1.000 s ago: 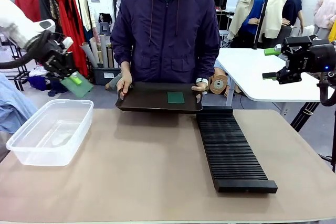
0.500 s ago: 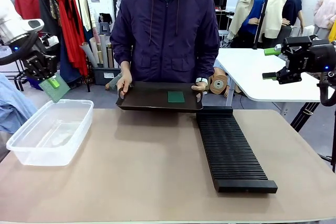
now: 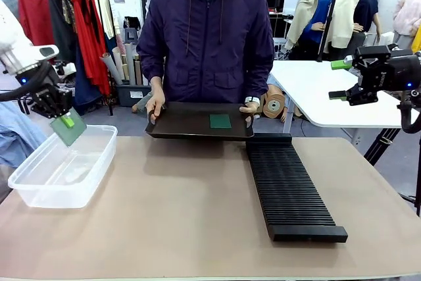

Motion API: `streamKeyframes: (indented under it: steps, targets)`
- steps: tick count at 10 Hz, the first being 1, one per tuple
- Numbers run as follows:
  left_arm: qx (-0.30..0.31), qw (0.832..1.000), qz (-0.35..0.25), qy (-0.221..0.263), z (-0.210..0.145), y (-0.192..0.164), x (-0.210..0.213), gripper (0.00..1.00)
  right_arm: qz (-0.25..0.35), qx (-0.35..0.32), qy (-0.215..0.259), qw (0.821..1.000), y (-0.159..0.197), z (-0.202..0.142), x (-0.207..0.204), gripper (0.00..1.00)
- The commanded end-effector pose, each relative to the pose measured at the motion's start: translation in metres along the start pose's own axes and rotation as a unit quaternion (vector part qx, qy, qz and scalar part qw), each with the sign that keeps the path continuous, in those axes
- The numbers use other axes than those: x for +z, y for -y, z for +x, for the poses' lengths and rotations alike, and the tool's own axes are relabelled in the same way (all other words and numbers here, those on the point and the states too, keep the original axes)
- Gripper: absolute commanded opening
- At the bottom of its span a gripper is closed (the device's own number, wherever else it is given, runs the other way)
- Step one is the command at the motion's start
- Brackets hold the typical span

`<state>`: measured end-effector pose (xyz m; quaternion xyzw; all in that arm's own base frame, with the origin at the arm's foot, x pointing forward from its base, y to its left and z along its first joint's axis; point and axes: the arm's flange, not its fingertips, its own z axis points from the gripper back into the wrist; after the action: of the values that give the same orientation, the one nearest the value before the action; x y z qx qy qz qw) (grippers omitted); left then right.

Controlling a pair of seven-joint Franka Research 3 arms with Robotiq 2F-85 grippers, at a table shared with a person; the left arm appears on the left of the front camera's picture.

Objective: Sort PCBs into racks and boxes based on the side picked up.
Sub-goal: If the short side of the Blank PCB is picked up, insert it into the PCB Rack ; if the long side is picked up, place it in the Organizing box.

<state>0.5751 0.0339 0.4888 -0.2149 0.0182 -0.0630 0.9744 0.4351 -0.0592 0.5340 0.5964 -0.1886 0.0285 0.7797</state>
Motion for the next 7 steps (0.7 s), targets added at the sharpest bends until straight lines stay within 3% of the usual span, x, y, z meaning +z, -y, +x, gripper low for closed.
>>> streamKeyframes:
  steps: [1, 7]
  targets:
    - [-0.007, 1.0, 0.004, 0.002, -0.004, -0.008, -0.018, 0.0, 0.004, 0.004, -0.001, 1.0, -0.003, 0.002, 0.0, 1.0]
    - [0.001, 1.0, -0.009, 0.005, -0.004, -0.043, -0.074, 0.0, 0.004, 0.004, -0.001, 1.0, -0.003, 0.002, 0.0, 1.0]
